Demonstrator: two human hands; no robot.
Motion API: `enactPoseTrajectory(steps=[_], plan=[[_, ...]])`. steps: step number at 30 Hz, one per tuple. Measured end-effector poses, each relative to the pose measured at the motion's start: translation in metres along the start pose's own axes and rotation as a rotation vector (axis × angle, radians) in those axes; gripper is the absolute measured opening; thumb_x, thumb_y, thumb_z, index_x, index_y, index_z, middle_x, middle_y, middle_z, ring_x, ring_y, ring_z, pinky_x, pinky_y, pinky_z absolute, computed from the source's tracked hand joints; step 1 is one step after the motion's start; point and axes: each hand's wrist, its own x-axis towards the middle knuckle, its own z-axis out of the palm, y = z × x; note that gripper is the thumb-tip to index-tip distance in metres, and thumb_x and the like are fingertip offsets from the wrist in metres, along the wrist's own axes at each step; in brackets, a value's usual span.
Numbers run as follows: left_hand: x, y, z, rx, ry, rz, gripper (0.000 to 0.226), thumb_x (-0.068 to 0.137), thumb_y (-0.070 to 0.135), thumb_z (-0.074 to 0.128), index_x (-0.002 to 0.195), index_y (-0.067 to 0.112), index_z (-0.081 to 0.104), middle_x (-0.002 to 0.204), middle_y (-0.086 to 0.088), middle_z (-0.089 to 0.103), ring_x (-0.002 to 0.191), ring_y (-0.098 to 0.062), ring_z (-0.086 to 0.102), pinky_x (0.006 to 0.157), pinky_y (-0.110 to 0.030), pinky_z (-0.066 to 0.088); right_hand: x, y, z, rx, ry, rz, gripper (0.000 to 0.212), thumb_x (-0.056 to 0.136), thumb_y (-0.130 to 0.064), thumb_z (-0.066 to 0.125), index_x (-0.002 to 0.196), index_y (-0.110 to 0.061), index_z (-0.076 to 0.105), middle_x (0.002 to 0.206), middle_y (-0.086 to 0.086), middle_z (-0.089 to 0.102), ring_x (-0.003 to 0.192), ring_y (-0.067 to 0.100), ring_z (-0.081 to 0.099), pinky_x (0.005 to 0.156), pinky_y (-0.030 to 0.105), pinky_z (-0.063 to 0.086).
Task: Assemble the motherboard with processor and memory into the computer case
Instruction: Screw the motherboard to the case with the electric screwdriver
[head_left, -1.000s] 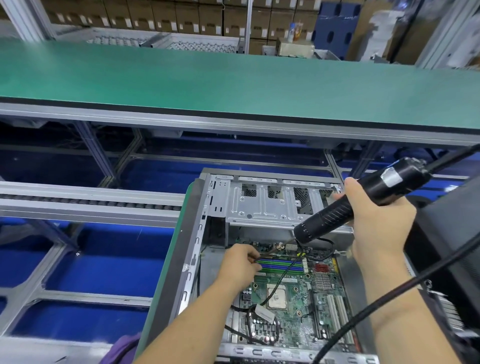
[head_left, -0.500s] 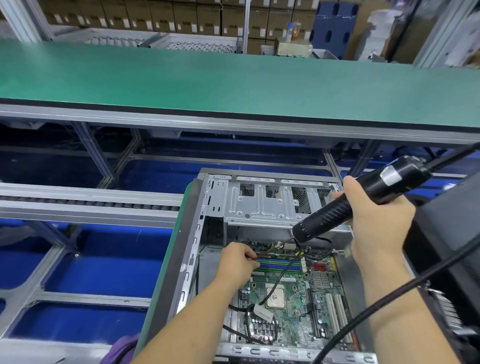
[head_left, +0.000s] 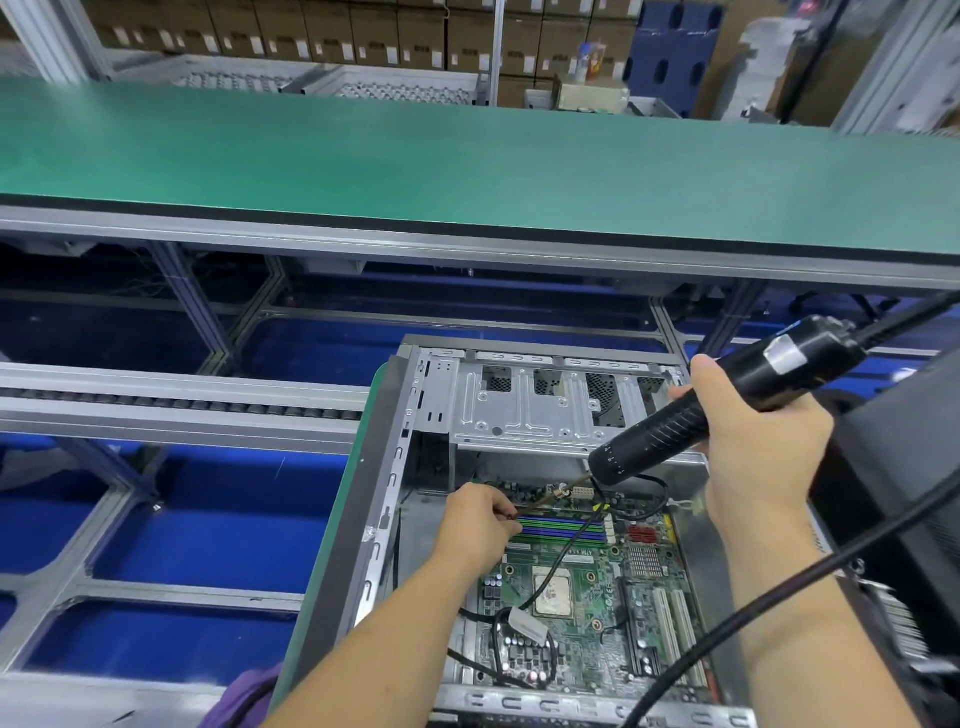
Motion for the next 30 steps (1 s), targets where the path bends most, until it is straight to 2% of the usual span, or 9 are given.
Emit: enactPoseTrajectory(steps=[5, 13, 18, 22, 27, 30], plan=[[0.0, -0.001, 0.001, 0.012, 0.001, 0.005, 0.01, 0.086, 0.016, 0.076, 0.084, 0.02, 0.068, 0.076, 0.009, 0.06, 0.065, -0.003, 0.054, 0.059, -0.013, 0.043, 0.001, 0.002, 0.0, -0.007, 0.004, -0.004, 0.014, 0.066, -0.043, 0.085, 0.072, -0.04, 0.072, 0.077, 0.003, 0.074, 0.084, 0.036, 0.074, 0.083, 0.06, 0.059], [0.0, -0.002, 0.002, 0.019, 0.002, 0.018, 0.007, 0.087, 0.016, 0.076, 0.092, 0.017, 0.072, 0.077, 0.009, 0.06, 0.066, -0.002, 0.054, 0.059, -0.012, 0.042, 0.001, 0.003, 0.0, -0.016, 0.005, -0.006, 0.015, 0.066, -0.043, 0.085, 0.071, -0.041, 0.071, 0.076, 0.001, 0.073, 0.085, 0.038, 0.074, 0.082, 0.06, 0.059], [0.001, -0.002, 0.003, 0.044, 0.014, 0.036, 0.005, 0.087, 0.016, 0.075, 0.089, 0.018, 0.07, 0.076, 0.01, 0.059, 0.065, -0.003, 0.054, 0.058, -0.012, 0.042, 0.0, 0.0, 0.001, -0.025, -0.024, -0.036, 0.014, 0.066, -0.045, 0.083, 0.07, -0.042, 0.07, 0.071, -0.008, 0.071, 0.078, 0.023, 0.074, 0.082, 0.058, 0.06], [0.001, -0.002, 0.004, 0.147, 0.002, 0.077, 0.003, 0.09, 0.016, 0.071, 0.091, 0.014, 0.073, 0.077, 0.005, 0.062, 0.066, -0.01, 0.055, 0.066, -0.023, 0.049, -0.003, -0.002, 0.002, -0.027, -0.117, -0.055, 0.013, 0.069, -0.038, 0.083, 0.077, -0.034, 0.075, 0.077, 0.003, 0.076, 0.078, 0.031, 0.075, 0.083, 0.059, 0.06], [0.001, -0.002, 0.004, 0.259, -0.022, 0.091, 0.007, 0.093, 0.014, 0.065, 0.094, 0.014, 0.072, 0.101, -0.009, 0.069, 0.091, -0.025, 0.065, 0.08, -0.032, 0.055, -0.013, -0.005, 0.008, -0.086, -0.271, -0.15, 0.015, 0.071, -0.039, 0.082, 0.08, -0.028, 0.075, 0.075, 0.004, 0.075, 0.076, 0.035, 0.073, 0.08, 0.056, 0.06], [0.001, -0.004, 0.004, 0.284, -0.014, 0.099, 0.009, 0.094, 0.012, 0.064, 0.088, 0.013, 0.071, 0.098, -0.01, 0.069, 0.09, -0.027, 0.066, 0.079, -0.033, 0.056, -0.022, -0.006, 0.016, -0.12, -0.386, -0.209, 0.014, 0.072, -0.037, 0.08, 0.082, -0.03, 0.075, 0.077, -0.001, 0.075, 0.077, 0.028, 0.073, 0.078, 0.044, 0.061]])
